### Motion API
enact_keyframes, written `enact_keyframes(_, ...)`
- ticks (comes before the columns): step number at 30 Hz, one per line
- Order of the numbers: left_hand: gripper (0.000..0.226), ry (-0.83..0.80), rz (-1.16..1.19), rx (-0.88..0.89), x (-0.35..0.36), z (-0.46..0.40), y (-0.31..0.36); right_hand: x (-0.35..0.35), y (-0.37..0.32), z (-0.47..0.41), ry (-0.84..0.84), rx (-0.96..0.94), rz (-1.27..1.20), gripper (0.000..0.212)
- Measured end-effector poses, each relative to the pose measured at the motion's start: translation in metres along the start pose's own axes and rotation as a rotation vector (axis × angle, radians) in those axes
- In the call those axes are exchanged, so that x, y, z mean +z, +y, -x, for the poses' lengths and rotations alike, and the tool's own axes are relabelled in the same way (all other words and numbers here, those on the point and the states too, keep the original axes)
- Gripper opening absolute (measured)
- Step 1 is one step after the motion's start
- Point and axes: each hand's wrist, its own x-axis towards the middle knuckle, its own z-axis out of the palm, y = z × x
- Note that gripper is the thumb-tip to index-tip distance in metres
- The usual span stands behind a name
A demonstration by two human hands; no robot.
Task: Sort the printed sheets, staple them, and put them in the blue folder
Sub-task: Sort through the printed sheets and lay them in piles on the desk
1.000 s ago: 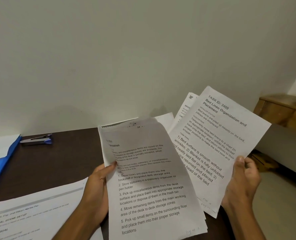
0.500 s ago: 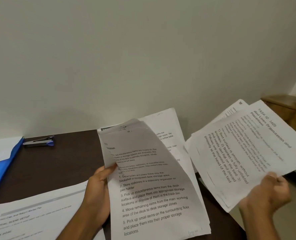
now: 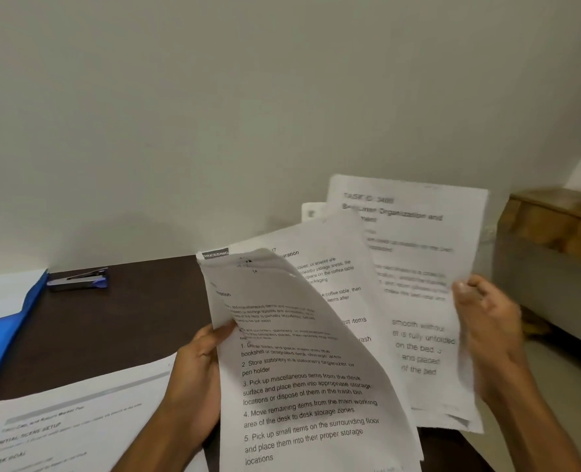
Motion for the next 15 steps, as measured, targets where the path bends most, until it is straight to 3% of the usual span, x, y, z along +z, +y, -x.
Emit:
enact_keyframes(7,0.04,0.051,0.057,-0.063,-0.009,-0.005,-0.002,0.046,-0.006,0.019,-0.225,0.089,0.0,0.024)
enact_keyframes(11,0.037,0.046,0.037,-0.065,-0.013,-0.007,-0.002,0.047,0.003,0.025,-0.215,0.066,0.03,0.026)
enact_keyframes(15,0.039,0.063,0.008,-0.053,-0.018,-0.009,-0.003,0.036,0.004,0.026,-0.134,-0.087,0.177,0.026)
